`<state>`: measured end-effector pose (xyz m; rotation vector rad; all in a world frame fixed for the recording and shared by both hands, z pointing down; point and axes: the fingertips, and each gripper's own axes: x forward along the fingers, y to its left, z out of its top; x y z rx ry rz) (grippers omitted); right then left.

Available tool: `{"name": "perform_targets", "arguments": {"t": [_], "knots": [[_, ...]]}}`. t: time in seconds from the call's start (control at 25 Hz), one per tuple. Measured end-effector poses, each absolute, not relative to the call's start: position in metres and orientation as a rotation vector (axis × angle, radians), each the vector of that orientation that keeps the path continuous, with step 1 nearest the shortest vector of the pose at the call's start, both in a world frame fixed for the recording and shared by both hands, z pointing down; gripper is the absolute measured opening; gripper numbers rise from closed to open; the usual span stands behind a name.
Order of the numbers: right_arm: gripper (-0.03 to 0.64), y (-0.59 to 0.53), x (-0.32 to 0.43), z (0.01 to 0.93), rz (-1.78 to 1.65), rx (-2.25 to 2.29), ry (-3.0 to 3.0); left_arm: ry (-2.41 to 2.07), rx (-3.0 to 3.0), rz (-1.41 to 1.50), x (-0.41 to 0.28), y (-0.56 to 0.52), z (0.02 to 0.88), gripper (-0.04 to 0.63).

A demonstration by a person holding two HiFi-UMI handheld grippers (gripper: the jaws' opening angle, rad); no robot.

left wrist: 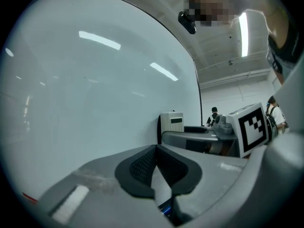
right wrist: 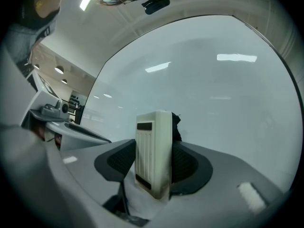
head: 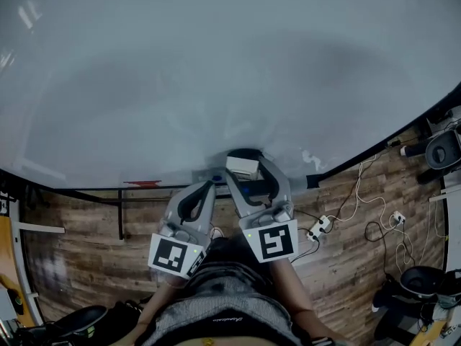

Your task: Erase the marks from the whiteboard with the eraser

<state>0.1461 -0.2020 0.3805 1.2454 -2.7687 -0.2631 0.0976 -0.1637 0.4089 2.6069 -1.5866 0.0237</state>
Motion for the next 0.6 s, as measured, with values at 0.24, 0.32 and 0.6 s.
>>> {"name": "perform_targets", "arguments": {"t": [0.24, 0.32, 0.6], "knots": [[0.227, -0.203, 0.157, 0.379, -0.289, 1.143, -2.792, -1.627, 2.578, 0.025, 0.116, -0.176, 0.406, 0.003], [0.227, -0.205, 0.168, 0.379, -0.291, 1.12, -2.787, -1.657, 2.552, 0.023, 0.124, -0.181, 0.405, 0.003], [0.227, -0.214, 0.215, 0.377, -0.292, 1.062, -2.807, -1.72, 2.464, -0.006, 0.166, -0.191, 0.405, 0.003]]}}
